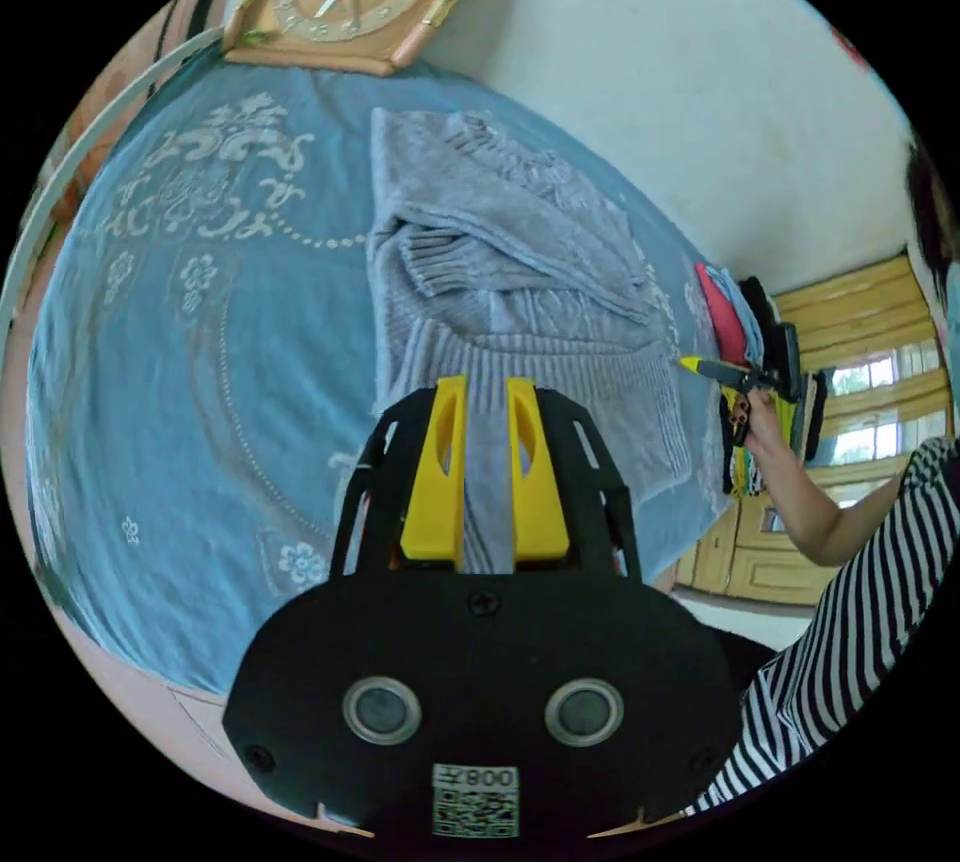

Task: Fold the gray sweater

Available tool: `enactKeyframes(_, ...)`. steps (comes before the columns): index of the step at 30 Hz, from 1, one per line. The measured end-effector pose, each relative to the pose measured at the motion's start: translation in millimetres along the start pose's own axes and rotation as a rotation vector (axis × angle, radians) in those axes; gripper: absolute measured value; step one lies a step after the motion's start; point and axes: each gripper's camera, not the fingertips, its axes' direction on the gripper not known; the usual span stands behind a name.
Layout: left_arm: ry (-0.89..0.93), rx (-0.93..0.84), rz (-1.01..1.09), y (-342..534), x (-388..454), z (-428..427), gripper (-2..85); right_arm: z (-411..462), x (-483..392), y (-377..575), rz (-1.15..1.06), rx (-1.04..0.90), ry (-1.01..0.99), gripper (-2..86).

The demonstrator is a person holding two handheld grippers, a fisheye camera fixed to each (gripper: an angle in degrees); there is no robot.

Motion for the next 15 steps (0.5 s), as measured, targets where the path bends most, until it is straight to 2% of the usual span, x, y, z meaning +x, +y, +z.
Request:
enactKeyframes(3, -0.051, -0.076, 0.106, -9.6, 22.1, 27.4, 5.5, 30.1, -32.5, -10.6, -0.106, -0.104, 0.087, 4.4)
enactKeyframes(6, -0.149, -0.171, 0.117, -13.7, 27.6, 58.4, 3.3, 60.2, -42.6, -12.9, -0.121, -0.180, 0.194, 2.4)
enactKeyframes(15, -0.075, -0.057, 0.091, 0.9, 31.2, 53.5, 0.7, 42.7, -42.0, -3.5, -0.098, -0.049, 0.074, 0.1)
